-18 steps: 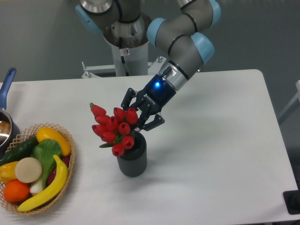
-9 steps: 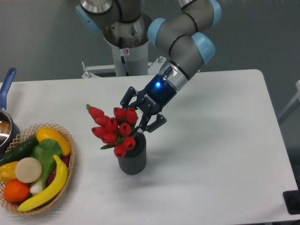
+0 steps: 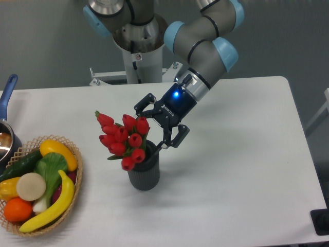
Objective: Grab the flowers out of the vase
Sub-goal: 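Adjust the gripper around the tulip bunch and close on the stems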
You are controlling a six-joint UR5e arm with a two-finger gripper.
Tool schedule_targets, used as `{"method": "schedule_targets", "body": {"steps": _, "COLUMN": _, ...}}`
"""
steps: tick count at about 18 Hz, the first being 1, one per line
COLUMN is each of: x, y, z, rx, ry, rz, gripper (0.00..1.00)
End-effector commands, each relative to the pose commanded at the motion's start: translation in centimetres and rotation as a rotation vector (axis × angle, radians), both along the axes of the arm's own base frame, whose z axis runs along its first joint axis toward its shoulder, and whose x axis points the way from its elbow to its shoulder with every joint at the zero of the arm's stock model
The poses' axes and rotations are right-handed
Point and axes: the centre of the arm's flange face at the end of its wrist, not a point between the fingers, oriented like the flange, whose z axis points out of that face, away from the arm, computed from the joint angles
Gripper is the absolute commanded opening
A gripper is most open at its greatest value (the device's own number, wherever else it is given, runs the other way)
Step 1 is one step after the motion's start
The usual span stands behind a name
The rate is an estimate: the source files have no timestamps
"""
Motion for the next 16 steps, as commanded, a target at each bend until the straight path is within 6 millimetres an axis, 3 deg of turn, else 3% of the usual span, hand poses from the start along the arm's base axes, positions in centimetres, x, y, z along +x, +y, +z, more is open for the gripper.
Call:
{"method": "schedule_targets", "body": {"steps": 5, "x": 0.0, "y": 0.0, "z": -1.4, "rx": -0.045, "ry": 0.003, "rz": -0.001, "gripper": 1.00}}
{"method": "schedule_targets", "body": {"steps": 13, "x": 1.7, "y": 1.4, "z": -1.8, "rx": -0.048, "ry": -0.018, "rz": -0.036, "gripper": 1.00}}
{"method": "schedule_targets", "body": {"steps": 14, "x": 1.6, "y": 1.5, "z": -1.8, "rx": -0.046, "ry": -0.016, "rz": -0.037, "gripper": 0.97}}
{"method": "schedule_targets", "body": {"steps": 16, "x": 1.6, "y": 1.6, "z": -1.9, "rx": -0.046, "ry": -0.019, "rz": -0.039, "gripper": 0.77}}
